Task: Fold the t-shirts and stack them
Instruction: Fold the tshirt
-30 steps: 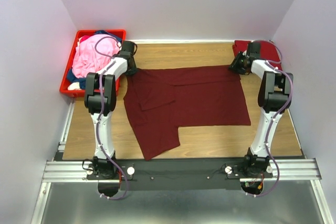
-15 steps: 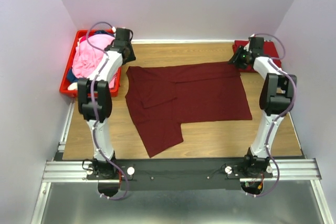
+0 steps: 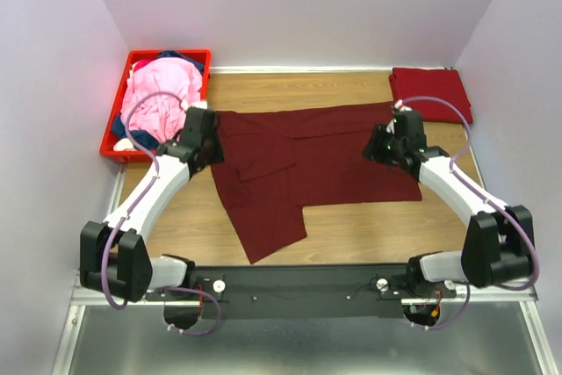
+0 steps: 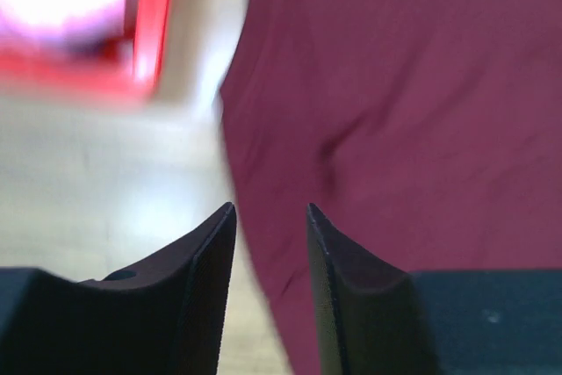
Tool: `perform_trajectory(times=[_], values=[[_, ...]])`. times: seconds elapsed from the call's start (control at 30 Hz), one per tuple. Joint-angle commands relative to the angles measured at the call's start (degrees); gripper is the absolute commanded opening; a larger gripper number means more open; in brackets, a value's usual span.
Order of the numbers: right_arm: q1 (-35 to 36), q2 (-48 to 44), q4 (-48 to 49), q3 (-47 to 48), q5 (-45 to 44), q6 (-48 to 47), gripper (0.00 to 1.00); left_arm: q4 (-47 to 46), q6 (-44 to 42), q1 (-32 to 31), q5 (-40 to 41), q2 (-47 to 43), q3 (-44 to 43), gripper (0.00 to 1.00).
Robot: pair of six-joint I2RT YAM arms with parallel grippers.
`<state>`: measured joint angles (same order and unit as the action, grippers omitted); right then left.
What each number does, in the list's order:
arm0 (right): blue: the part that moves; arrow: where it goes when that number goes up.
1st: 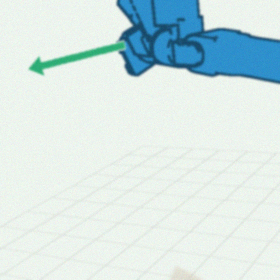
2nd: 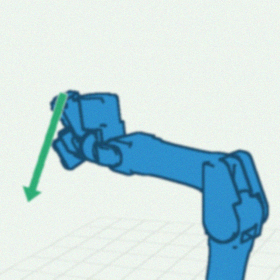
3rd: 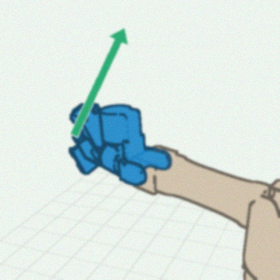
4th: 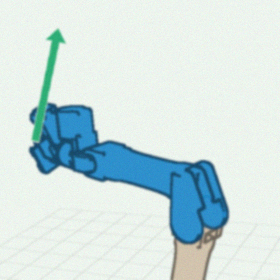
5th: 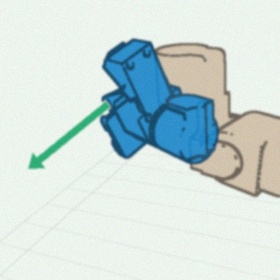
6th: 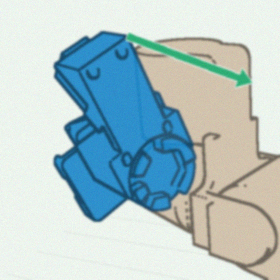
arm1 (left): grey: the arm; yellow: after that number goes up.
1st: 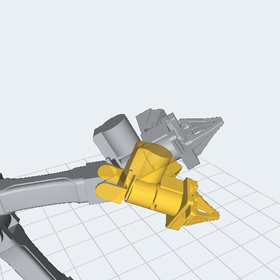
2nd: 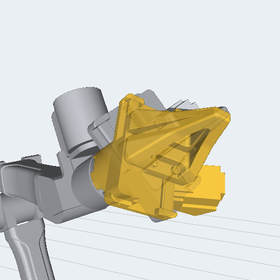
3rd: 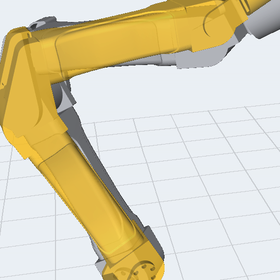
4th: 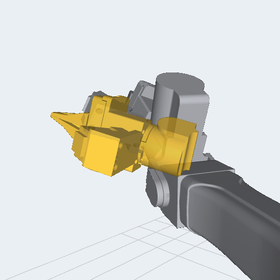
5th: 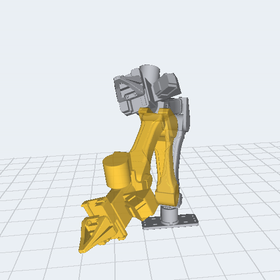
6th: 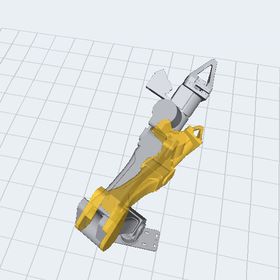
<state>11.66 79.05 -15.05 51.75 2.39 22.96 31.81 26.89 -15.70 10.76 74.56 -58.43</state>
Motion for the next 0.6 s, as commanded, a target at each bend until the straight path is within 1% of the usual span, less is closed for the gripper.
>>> perform_trajectory(times=[0.0, 0.03, 0.17, 0.37, 0.57], values=[[-0.24, -6.18, -1.74, -6.2, -3.1, 1.04, 0.59, 2.03, 6.32, -0.82, -2.59, -4.16, 7.71, 0.47], [-0.23, -6.79, -1.91, -6.65, -2.75, 0.77, 0.59, 1.94, 8.33, -1.6, -3.9, -4.43, 9.9, 0.47], [-0.23, -6.71, -1.83, -7.36, 0.41, 0.33, 0.59, 2.11, 11.59, -3.98, -4.96, -2.5, 12.99, 0.47], [-0.23, -7.15, -1.48, -7.62, 0.42, -0.9, 0.59, 0.53, 13.71, -5.3, -7.16, 2.95, 15.89, 0.47], [-0.15, -8.64, -0.95, -8.24, 0.16, -0.99, 0.59, -0.26, 15.03, -5.83, -6.11, 4.27, 17.92, 0.47]])
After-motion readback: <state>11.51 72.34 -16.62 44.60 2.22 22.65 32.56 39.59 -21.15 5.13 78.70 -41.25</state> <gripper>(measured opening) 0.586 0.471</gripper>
